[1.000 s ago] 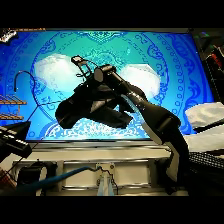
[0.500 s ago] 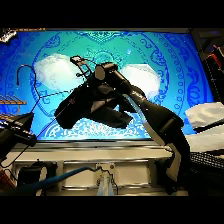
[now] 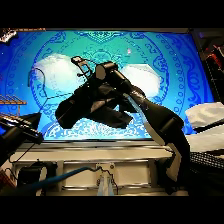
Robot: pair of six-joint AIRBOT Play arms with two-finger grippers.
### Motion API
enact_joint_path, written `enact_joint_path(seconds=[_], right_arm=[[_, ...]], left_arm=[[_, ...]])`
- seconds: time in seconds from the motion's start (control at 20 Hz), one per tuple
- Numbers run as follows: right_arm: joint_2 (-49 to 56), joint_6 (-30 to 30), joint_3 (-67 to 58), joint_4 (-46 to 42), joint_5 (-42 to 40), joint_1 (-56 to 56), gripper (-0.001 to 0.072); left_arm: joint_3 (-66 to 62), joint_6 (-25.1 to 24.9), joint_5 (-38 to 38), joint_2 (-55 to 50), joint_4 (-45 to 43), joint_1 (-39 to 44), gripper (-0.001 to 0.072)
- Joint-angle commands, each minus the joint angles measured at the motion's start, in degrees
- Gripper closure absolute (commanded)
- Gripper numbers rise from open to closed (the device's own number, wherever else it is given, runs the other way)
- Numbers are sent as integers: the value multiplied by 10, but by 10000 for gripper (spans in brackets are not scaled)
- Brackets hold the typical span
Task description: Fold the clothes and pants, and hang the long-sleeved shirts on hangers.
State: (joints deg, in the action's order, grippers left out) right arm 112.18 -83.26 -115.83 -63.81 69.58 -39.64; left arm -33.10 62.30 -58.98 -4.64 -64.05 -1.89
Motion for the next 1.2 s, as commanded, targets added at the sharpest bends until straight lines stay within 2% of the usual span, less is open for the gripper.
enact_joint_path(seconds=[0.0,0.2,0.35,0.4,0.5,0.6,0.65,0.7,0.85,1.0,1.15], right_arm=[[0,0,0,-1,1,1,691],[-5,2,0,6,18,1,691],[-27,7,-1,-9,42,2,691],[-38,12,-1,-14,43,5,691],[-62,19,-1,-22,40,14,691],[-83,19,-1,-45,40,27,691],[-91,19,-1,-52,41,38,691],[-96,19,-1,-56,41,50,691],[-103,18,-1,-52,49,86,691],[-109,19,-1,-51,66,99,691],[-110,20,-1,-52,63,99,691]], left_arm=[[29,-2,3,0,46,0,695],[44,-13,65,-8,46,0,695],[59,-17,132,-57,101,0,696],[63,-42,146,-83,158,0,696],[66,-157,144,-148,338,0,696],[66,-309,92,-233,530,0,696],[65,-371,48,-279,605,0,696],[64,-410,6,-322,656,0,696],[63,-484,-101,-444,774,0,696],[63,-543,-175,-549,896,0,696],[63,-553,-287,-648,1020,0,696]])
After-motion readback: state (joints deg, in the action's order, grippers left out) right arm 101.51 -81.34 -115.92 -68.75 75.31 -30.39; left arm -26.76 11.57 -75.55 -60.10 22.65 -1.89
